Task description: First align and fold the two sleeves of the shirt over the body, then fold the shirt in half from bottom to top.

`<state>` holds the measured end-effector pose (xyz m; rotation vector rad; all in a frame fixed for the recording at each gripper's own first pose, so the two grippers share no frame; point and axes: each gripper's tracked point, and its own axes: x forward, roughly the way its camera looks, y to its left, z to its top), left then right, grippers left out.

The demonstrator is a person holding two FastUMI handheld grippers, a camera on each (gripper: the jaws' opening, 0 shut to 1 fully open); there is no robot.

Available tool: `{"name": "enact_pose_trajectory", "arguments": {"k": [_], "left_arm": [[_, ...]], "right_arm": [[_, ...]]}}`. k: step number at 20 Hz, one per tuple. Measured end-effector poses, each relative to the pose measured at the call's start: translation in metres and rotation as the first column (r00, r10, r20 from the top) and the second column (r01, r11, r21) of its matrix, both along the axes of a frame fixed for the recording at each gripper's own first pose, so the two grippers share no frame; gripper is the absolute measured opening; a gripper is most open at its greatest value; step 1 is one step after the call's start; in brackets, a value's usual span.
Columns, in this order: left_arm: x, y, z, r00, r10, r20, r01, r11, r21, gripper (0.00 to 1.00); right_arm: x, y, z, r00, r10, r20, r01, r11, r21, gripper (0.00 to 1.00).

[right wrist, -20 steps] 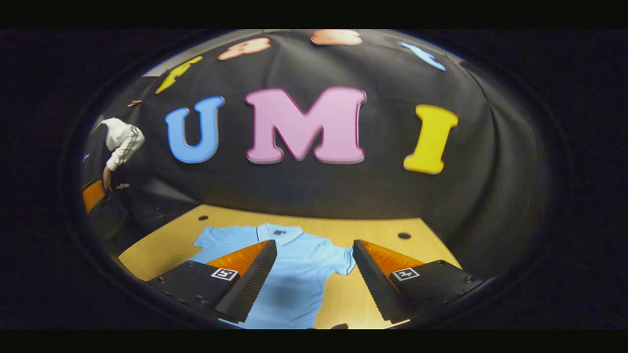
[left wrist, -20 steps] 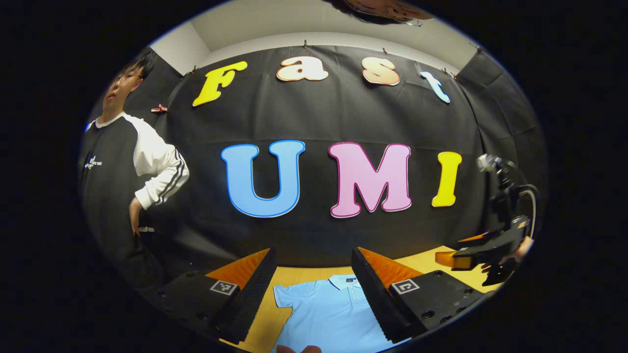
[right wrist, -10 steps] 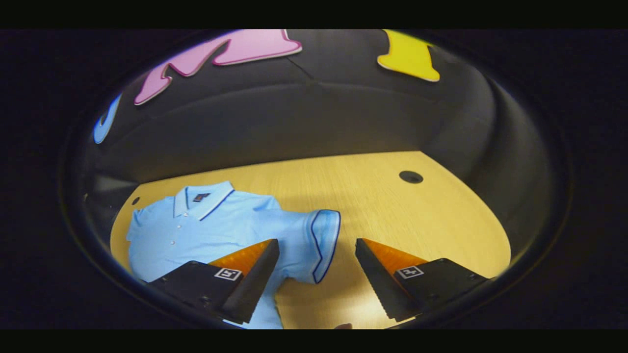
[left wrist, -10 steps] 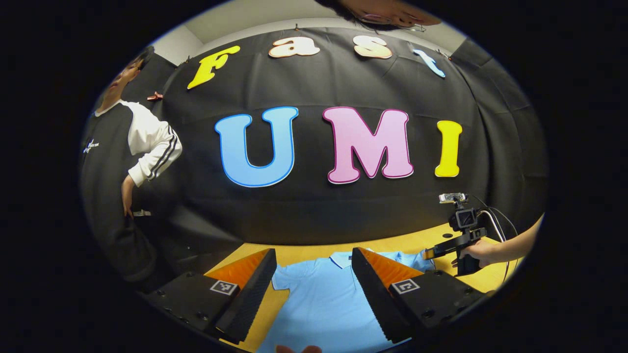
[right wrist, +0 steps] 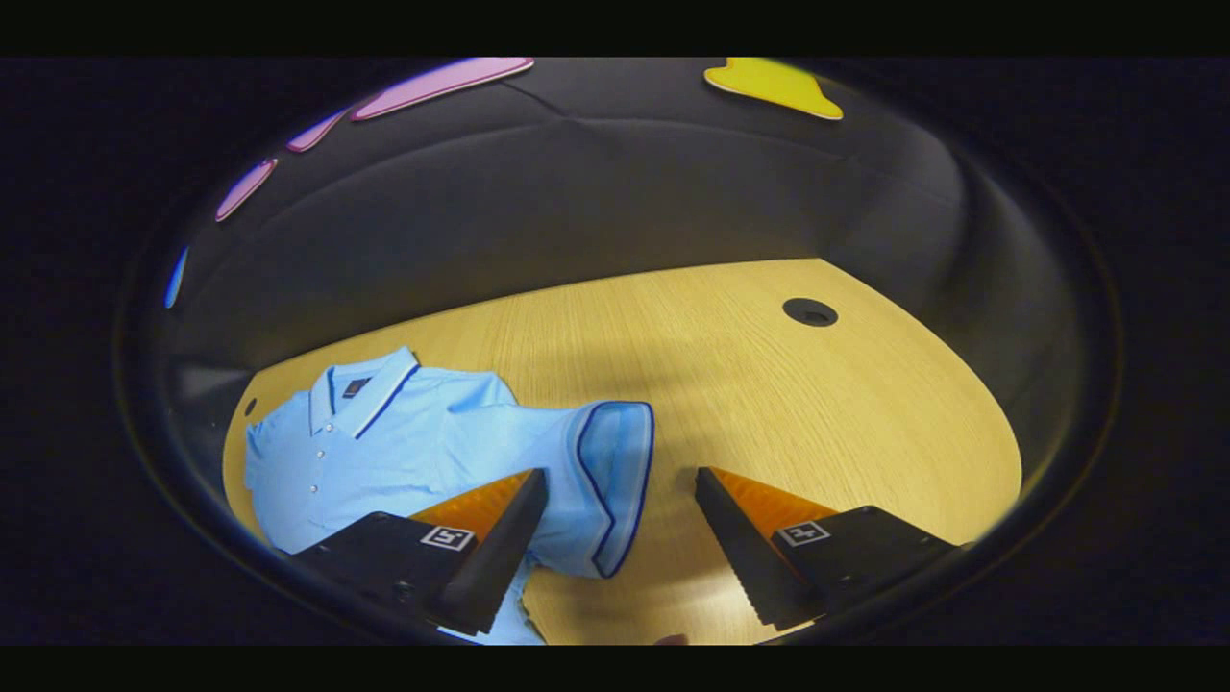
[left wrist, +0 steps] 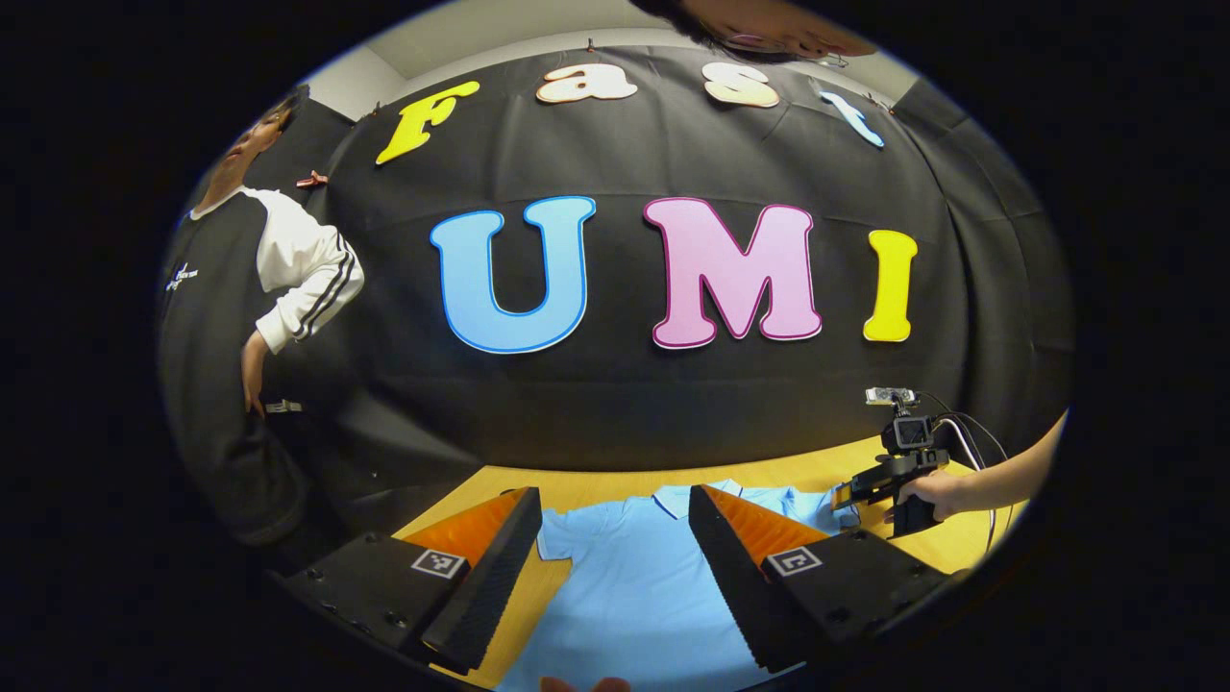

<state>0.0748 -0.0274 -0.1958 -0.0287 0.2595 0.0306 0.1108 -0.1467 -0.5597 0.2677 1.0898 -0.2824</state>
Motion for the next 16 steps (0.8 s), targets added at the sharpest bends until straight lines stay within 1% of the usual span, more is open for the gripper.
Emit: {"name": "enact_pose_trajectory", "arguments": {"k": [3, 6, 8, 9, 10, 11, 12, 13, 14, 15, 16], "left_arm": [[0.0, 0.001, -0.001, 1.0, 0.003, -0.003, -0.003, 1.0, 0.0, 0.98], [0.0, 0.004, -0.001, 1.0, 0.011, -0.001, -0.011, 1.0, 0.001, 0.98], [0.0, 0.005, -0.001, 1.0, 0.013, -0.001, -0.013, 1.0, 0.002, 0.98], [-0.001, 0.007, -0.002, 1.0, 0.015, -0.001, -0.015, 1.0, 0.003, 0.98], [-0.002, 0.008, -0.001, 1.0, 0.016, -0.001, -0.016, 1.0, 0.004, 0.98], [-0.002, 0.009, -0.003, 1.0, 0.019, -0.001, -0.019, 1.0, 0.007, 0.98], [-0.002, 0.011, -0.002, 1.0, 0.02, -0.001, -0.02, 1.0, 0.007, 0.98], [-0.003, 0.012, -0.003, 1.0, 0.022, -0.001, -0.022, 1.0, 0.007, 0.98], [-0.003, 0.013, -0.003, 1.0, 0.024, -0.001, -0.024, 1.0, 0.008, 0.98], [-0.003, 0.015, -0.004, 1.0, 0.025, -0.002, -0.025, 1.0, 0.009, 0.98], [-0.004, 0.016, -0.003, 1.0, 0.028, -0.002, -0.028, 1.0, 0.01, 0.98]], "right_arm": [[-0.001, 0.002, -0.004, 0.999, 0.016, -0.033, -0.017, 0.999, -0.028, 0.97], [-0.001, 0.001, -0.006, 0.998, 0.045, -0.044, -0.047, 0.997, -0.062, 0.98], [0.0, 0.001, -0.009, 0.998, 0.032, -0.048, -0.035, 0.998, -0.059, 0.98], [0.001, 0.001, -0.008, 0.999, 0.026, -0.048, -0.028, 0.998, -0.058, 0.94], [0.0, 0.002, -0.008, 0.998, 0.028, -0.055, -0.031, 0.998, -0.055, 0.93], [0.0, 0.003, -0.008, 0.998, 0.028, -0.061, -0.031, 0.998, -0.053, 0.82], [0.001, 0.005, -0.008, 0.998, 0.031, -0.063, -0.034, 0.998, -0.048, 0.8], [0.001, 0.006, -0.009, 0.997, 0.03, -0.067, -0.033, 0.998, -0.045, 0.72], [0.004, 0.007, -0.01, 0.997, 0.03, -0.067, -0.033, 0.999, -0.042, 0.71], [0.005, 0.01, -0.01, 0.997, 0.026, -0.068, -0.029, 0.999, -0.042, 0.65], [0.006, 0.01, -0.011, 0.997, 0.026, -0.072, -0.03, 0.998, -0.047, 0.55]]}}
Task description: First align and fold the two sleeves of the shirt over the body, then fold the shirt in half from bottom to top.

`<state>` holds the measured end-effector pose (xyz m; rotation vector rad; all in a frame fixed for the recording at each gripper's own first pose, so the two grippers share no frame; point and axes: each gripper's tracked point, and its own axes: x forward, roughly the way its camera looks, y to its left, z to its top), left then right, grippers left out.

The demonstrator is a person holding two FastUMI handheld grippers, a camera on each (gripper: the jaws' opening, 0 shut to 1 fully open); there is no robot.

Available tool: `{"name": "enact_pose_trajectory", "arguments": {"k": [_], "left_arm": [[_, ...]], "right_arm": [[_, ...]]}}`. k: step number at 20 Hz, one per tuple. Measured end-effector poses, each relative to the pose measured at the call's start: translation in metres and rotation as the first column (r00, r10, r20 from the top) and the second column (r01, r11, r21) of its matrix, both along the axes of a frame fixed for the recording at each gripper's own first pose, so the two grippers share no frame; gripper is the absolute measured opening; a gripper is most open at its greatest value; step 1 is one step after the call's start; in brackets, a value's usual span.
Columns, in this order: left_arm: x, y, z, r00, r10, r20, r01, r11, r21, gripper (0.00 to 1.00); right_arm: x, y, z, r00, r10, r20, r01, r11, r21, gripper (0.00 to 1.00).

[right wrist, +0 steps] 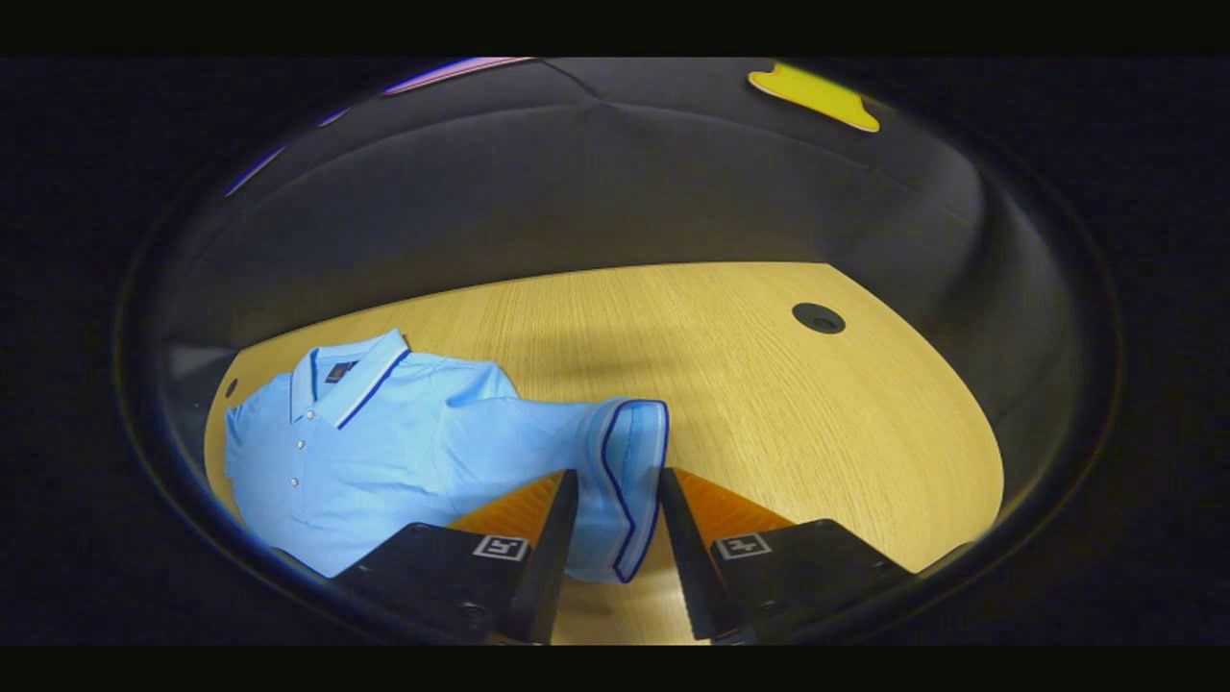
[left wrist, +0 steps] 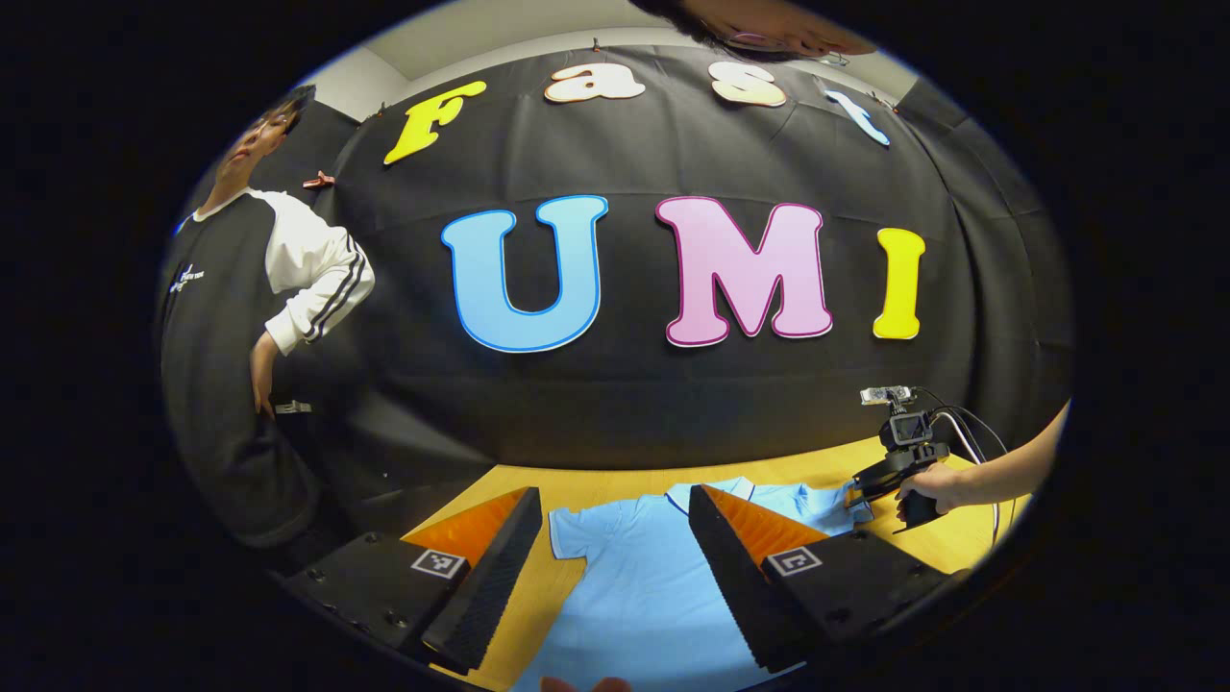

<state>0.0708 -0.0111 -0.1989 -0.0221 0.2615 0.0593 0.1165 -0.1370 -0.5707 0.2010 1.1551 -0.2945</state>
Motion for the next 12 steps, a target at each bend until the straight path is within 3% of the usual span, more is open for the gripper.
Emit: {"name": "enact_pose_trajectory", "arguments": {"k": [2, 3, 5, 7, 12], "left_arm": [[0.001, 0.003, -0.001, 1.0, 0.004, -0.001, -0.004, 1.0, 0.0, 0.98], [0.0, 0.004, -0.001, 1.0, 0.005, 0.0, -0.005, 1.0, 0.0, 0.98], [0.001, 0.007, 0.0, 1.0, 0.006, 0.003, -0.006, 1.0, 0.001, 0.98], [0.001, 0.008, -0.001, 1.0, 0.005, 0.003, -0.005, 1.0, 0.004, 0.98], [0.002, 0.013, -0.001, 1.0, 0.004, 0.005, -0.004, 1.0, 0.001, 0.98]], "right_arm": [[0.002, 0.004, 0.001, 1.0, -0.012, -0.007, 0.012, 1.0, 0.022, 0.54], [0.003, 0.003, 0.001, 1.0, -0.028, -0.001, 0.028, 0.999, 0.023, 0.23], [0.005, 0.003, -0.001, 1.0, -0.031, 0.001, 0.031, 0.999, 0.034, 0.2], [0.004, 0.007, -0.001, 1.0, -0.023, 0.003, 0.023, 0.999, 0.029, 0.07], [0.008, 0.011, 0.003, 1.0, 0.015, 0.026, -0.016, 0.999, 0.03, 0.05]]}}
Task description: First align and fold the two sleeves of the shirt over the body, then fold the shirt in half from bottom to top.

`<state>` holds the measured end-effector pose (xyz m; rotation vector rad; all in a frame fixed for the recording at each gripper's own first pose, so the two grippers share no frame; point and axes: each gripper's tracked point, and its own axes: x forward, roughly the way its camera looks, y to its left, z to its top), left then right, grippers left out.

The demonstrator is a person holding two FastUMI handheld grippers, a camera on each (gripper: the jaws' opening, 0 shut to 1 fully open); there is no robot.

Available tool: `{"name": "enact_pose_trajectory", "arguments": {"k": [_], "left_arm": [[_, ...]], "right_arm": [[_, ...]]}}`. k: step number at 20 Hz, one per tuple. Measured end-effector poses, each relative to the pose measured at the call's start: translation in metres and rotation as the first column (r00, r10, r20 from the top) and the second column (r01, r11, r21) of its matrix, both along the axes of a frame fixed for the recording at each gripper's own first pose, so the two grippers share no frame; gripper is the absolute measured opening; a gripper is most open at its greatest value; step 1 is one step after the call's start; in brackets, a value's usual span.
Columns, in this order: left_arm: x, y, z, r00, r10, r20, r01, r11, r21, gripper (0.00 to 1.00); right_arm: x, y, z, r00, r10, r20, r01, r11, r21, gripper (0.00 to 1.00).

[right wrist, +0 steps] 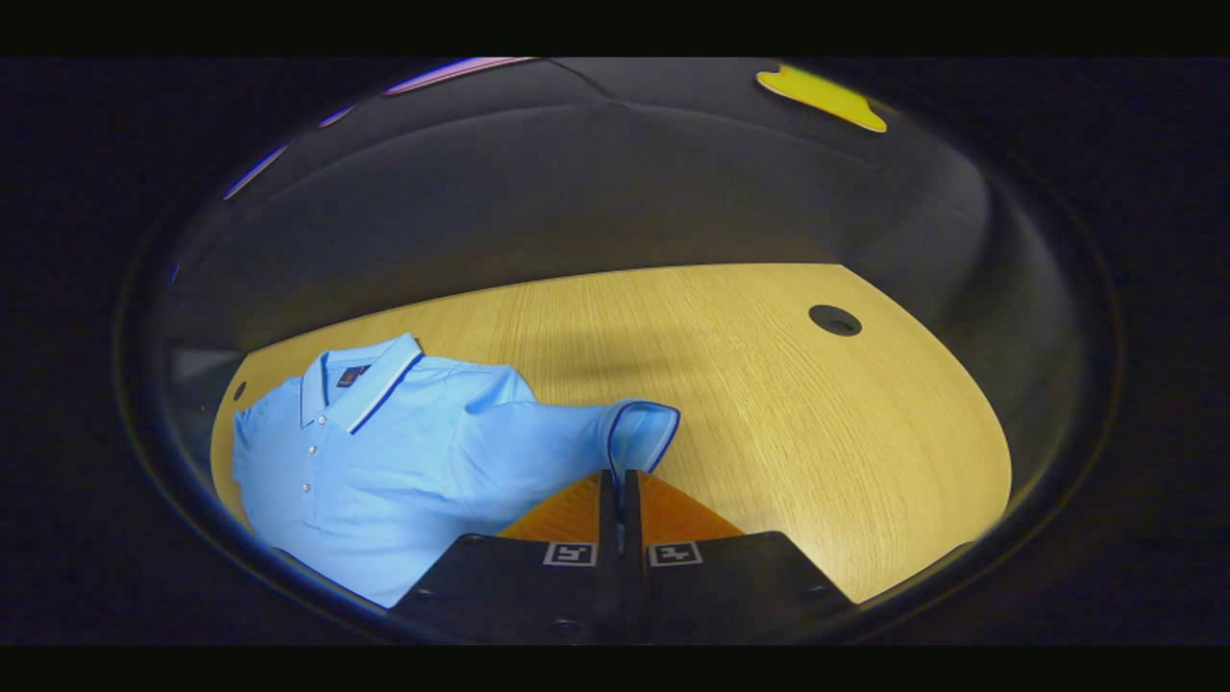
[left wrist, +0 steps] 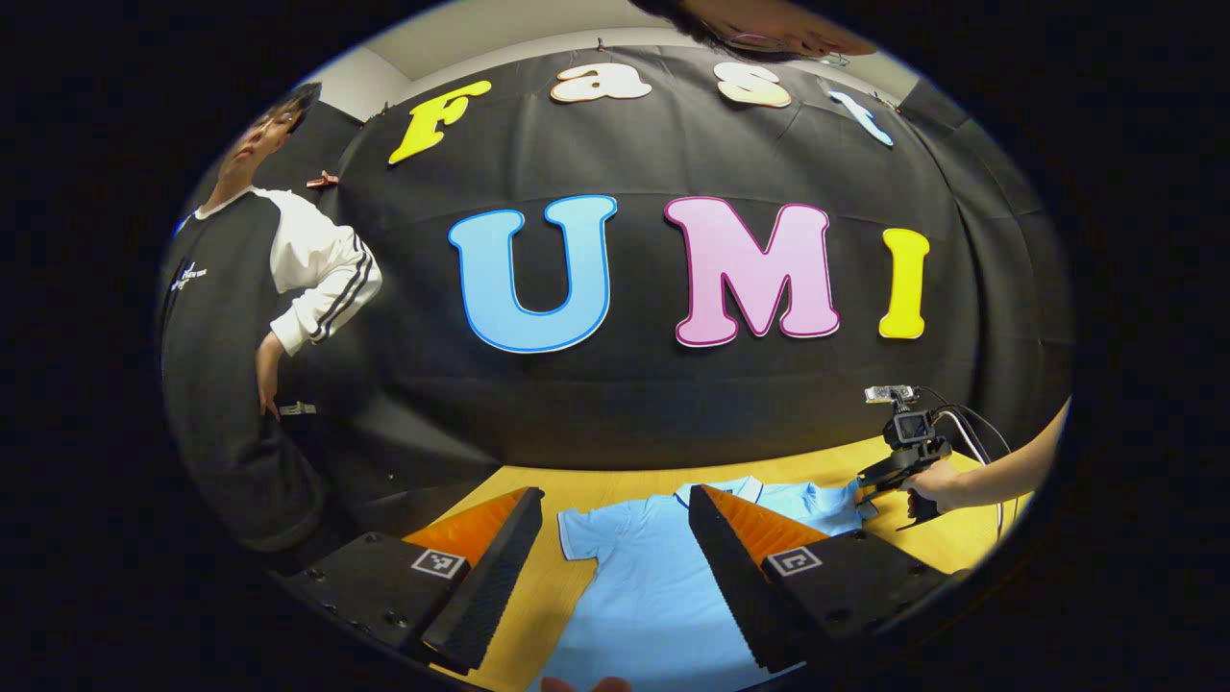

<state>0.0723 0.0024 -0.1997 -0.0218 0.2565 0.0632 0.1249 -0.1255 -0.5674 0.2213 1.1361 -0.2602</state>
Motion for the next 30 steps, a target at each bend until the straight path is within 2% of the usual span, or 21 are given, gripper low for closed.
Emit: {"name": "enact_pose_trajectory", "arguments": {"k": [4, 6, 7, 8, 10, 11, 12, 15, 18, 19, 20, 21, 24, 25, 26, 28, 30], "left_arm": [[-0.001, 0.007, -0.002, 1.0, 0.004, -0.001, -0.004, 1.0, -0.006, 0.98], [-0.002, 0.013, -0.001, 1.0, 0.006, 0.002, -0.006, 1.0, -0.013, 0.98], [-0.004, 0.017, -0.001, 1.0, 0.011, 0.004, -0.011, 1.0, -0.012, 0.98], [-0.005, 0.022, 0.0, 1.0, 0.016, 0.006, -0.015, 1.0, -0.01, 0.98], [-0.009, 0.032, 0.0, 1.0, 0.022, 0.005, -0.022, 1.0, -0.007, 0.98], [-0.011, 0.037, -0.001, 1.0, 0.026, 0.004, -0.026, 1.0, -0.007, 0.98], [-0.014, 0.043, -0.001, 1.0, 0.031, 0.002, -0.031, 1.0, -0.007, 0.98], [-0.022, 0.063, -0.002, 0.999, 0.053, -0.001, -0.053, 0.999, -0.007, 0.98], [-0.027, 0.08, -0.005, 0.997, 0.078, -0.01, -0.078, 0.997, -0.01, 0.98], [-0.029, 0.084, -0.007, 0.996, 0.085, -0.01, -0.086, 0.996, -0.012, 0.98], [-0.03, 0.088, -0.006, 0.996, 0.092, -0.011, -0.092, 0.996, -0.013, 0.98], [-0.031, 0.09, -0.007, 0.995, 0.098, -0.011, -0.098, 0.995, -0.014, 0.98], [-0.031, 0.093, -0.012, 0.994, 0.107, -0.017, -0.107, 0.994, -0.023, 0.98], [-0.031, 0.093, -0.014, 0.994, 0.109, -0.021, -0.109, 0.994, -0.024, 0.98], [-0.03, 0.093, -0.014, 0.994, 0.109, -0.022, -0.109, 0.994, -0.028, 0.98], [-0.027, 0.093, -0.014, 0.994, 0.11, -0.021, -0.11, 0.993, -0.034, 0.98], [-0.025, 0.094, -0.012, 0.994, 0.112, -0.015, -0.113, 0.993, -0.041, 0.98]], "right_arm": [[0.017, 0.011, 0.022, 0.998, 0.017, 0.068, -0.015, 0.999, -0.029, 0.05], [0.026, 0.034, 0.033, 0.995, 0.019, 0.093, -0.019, 1.0, 0.007, 0.05], [0.031, 0.049, 0.038, 0.994, 0.026, 0.104, -0.03, 0.999, 0.03, 0.05], [0.037, 0.066, 0.041, 0.992, 0.041, 0.117, -0.047, 0.998, 0.048, 0.0], [0.048, 0.108, 0.051, 0.986, 0.077, 0.15, -0.093, 0.991, 0.1, 0.0], [0.053, 0.132, 0.056, 0.982, 0.098, 0.163, -0.119, 0.986, 0.12, 0.05], [0.057, 0.154, 0.06, 0.977, 0.123, 0.173, -0.148, 0.979, 0.139, 0.05], [0.056, 0.211, 0.06, 0.965, 0.194, 0.175, -0.226, 0.957, 0.183, 0.05], [0.045, 0.248, 0.052, 0.955, 0.252, 0.157, -0.281, 0.938, 0.201, 0.05], [0.041, 0.254, 0.051, 0.953, 0.266, 0.148, -0.292, 0.934, 0.204, 0.05], [0.037, 0.259, 0.048, 0.951, 0.278, 0.136, -0.302, 0.93, 0.208, 0.0], [0.033, 0.263, 0.045, 0.949, 0.289, 0.125, -0.311, 0.926, 0.213, 0.05], [0.025, 0.269, 0.04, 0.943, 0.318, 0.098, -0.332, 0.917, 0.221, 0.05], [0.022, 0.271, 0.037, 0.941, 0.325, 0.09, -0.337, 0.915, 0.222, 0.0], [0.019, 0.273, 0.035, 0.94, 0.333, 0.08, -0.342, 0.912, 0.227, 0.05], [0.017, 0.272, 0.03, 0.935, 0.347, 0.072, -0.354, 0.91, 0.214, 0.05], [0.016, 0.272, 0.027, 0.933, 0.354, 0.069, -0.361, 0.913, 0.192, 0.0]]}}
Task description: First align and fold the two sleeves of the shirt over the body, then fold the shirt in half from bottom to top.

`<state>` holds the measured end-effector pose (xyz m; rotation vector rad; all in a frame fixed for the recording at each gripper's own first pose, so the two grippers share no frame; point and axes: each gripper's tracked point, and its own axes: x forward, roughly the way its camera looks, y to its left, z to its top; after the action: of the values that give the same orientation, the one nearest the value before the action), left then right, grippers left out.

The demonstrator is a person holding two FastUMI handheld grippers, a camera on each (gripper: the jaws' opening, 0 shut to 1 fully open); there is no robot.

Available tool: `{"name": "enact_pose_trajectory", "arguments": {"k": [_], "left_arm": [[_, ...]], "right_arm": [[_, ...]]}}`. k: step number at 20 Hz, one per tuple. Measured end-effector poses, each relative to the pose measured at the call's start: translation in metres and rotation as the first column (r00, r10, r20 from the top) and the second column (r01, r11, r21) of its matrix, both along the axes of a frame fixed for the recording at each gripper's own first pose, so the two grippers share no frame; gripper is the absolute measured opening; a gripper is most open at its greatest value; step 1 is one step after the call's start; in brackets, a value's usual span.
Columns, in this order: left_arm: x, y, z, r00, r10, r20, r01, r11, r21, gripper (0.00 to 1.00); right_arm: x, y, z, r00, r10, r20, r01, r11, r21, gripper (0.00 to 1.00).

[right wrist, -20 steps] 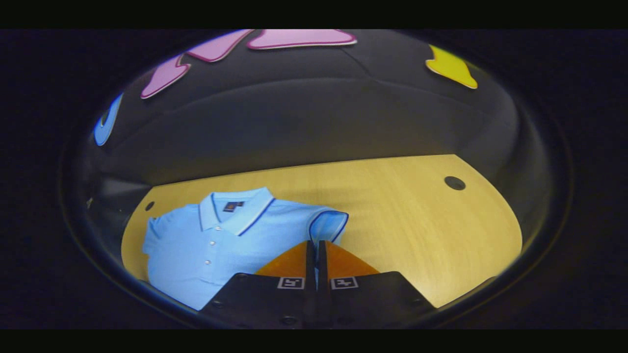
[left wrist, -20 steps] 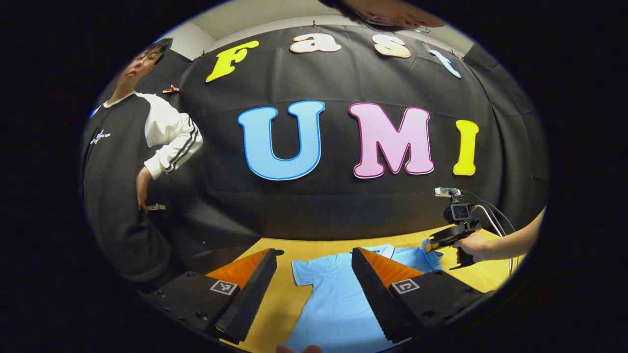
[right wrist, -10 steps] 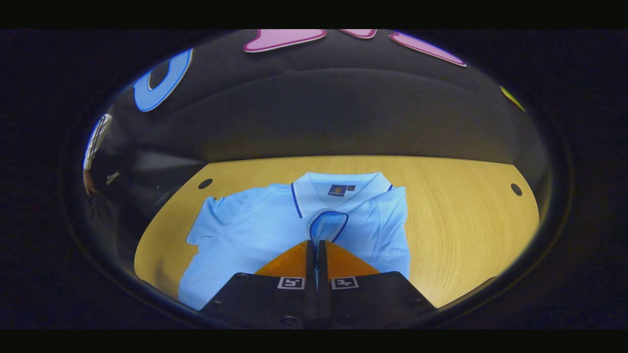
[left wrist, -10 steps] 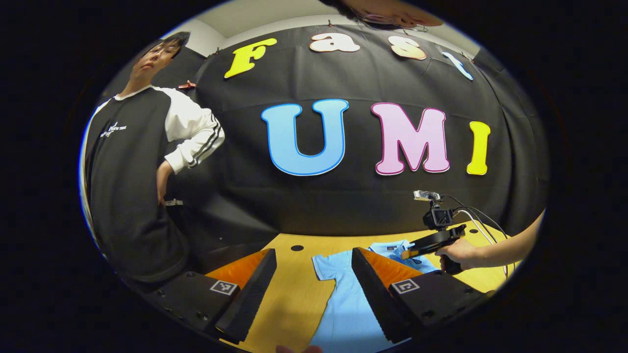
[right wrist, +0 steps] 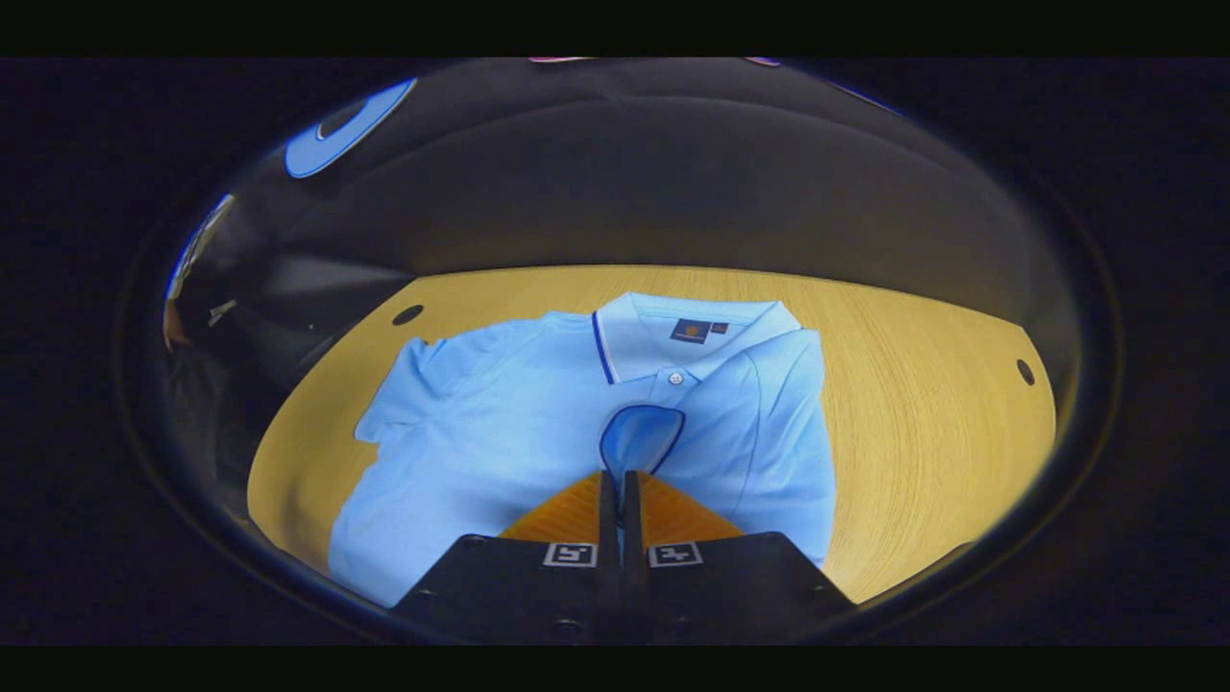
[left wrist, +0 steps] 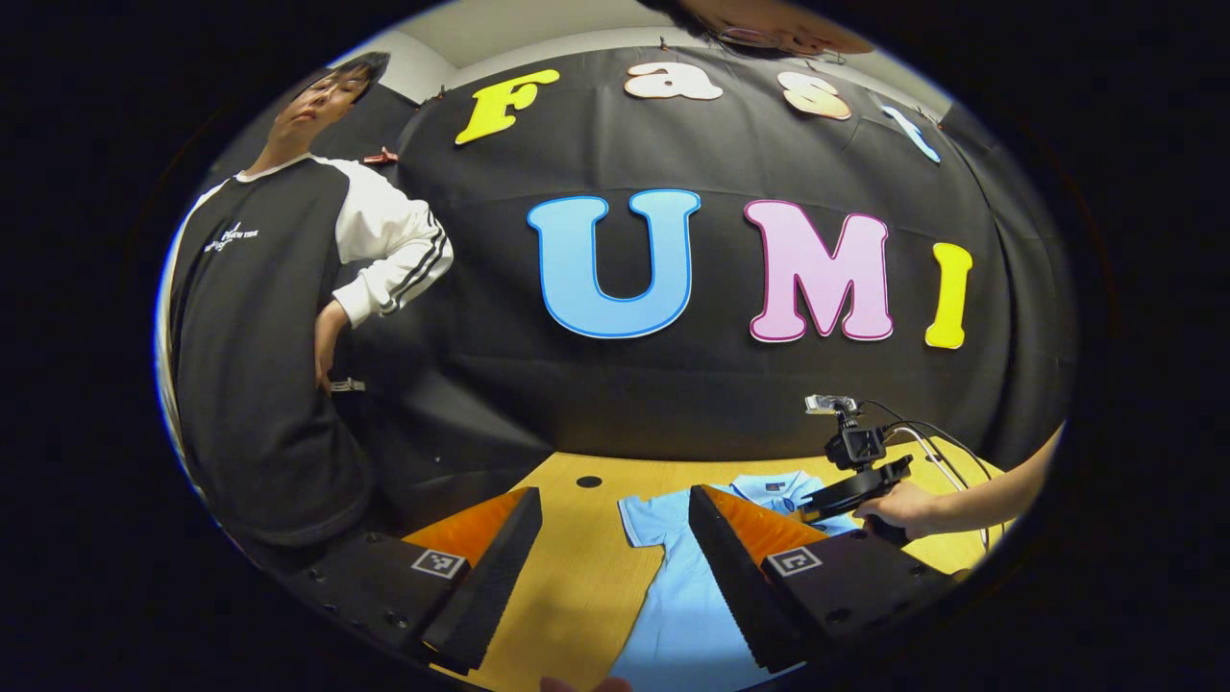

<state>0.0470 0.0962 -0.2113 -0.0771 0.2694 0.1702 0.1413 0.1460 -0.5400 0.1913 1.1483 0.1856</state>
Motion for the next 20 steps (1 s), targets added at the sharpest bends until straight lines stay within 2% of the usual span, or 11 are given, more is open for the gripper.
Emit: {"name": "enact_pose_trajectory", "arguments": {"k": [1, 2, 3, 4, 5, 9, 12, 17, 20], "left_arm": [[0.001, 0.0, 0.001, 1.0, 0.001, 0.004, -0.001, 1.0, -0.005, 0.98], [0.002, 0.001, 0.003, 1.0, 0.003, 0.006, -0.003, 1.0, -0.01, 0.98], [0.002, 0.001, 0.003, 1.0, 0.004, 0.008, -0.003, 1.0, -0.014, 0.98], [0.003, 0.0, 0.006, 1.0, 0.002, 0.013, -0.002, 1.0, -0.019, 0.98], [0.004, 0.0, 0.009, 1.0, 0.003, 0.021, -0.002, 1.0, -0.022, 0.98], [0.004, 0.002, 0.012, 1.0, 0.009, 0.025, -0.008, 1.0, -0.008, 0.98], [0.004, 0.003, 0.014, 1.0, 0.013, 0.024, -0.013, 1.0, 0.001, 0.98], [0.006, 0.003, 0.013, 1.0, 0.011, 0.018, -0.011, 1.0, 0.0, 0.98], [0.025, 0.004, 0.011, 1.0, -0.015, 0.016, 0.016, 1.0, -0.024, 0.98]], "right_arm": [[0.0, -0.001, -0.001, 1.0, 0.003, 0.008, -0.003, 1.0, -0.01, 0.0], [-0.001, 0.003, -0.001, 1.0, 0.008, 0.01, -0.008, 1.0, -0.004, 0.05], [-0.004, 0.007, -0.002, 1.0, 0.012, 0.003, -0.012, 1.0, 0.006, 0.03], [-0.007, 0.011, 0.0, 1.0, 0.015, -0.001, -0.015, 1.0, 0.02, 0.13], [-0.004, 0.016, 0.002, 1.0, 0.015, 0.01, -0.015, 0.999, 0.035, 0.27], [0.007, 0.01, 0.009, 0.993, 0.043, 0.106, -0.038, 0.998, -0.05, 0.99], [0.004, 0.008, 0.009, 0.994, 0.01, 0.105, -0.005, 0.999, -0.042, 0.96], [0.013, -0.007, 0.032, 0.983, -0.048, 0.177, 0.052, 0.998, -0.022, 0.97], [0.034, -0.021, 0.087, 0.933, -0.113, 0.341, 0.108, 0.994, 0.033, 0.97]]}}
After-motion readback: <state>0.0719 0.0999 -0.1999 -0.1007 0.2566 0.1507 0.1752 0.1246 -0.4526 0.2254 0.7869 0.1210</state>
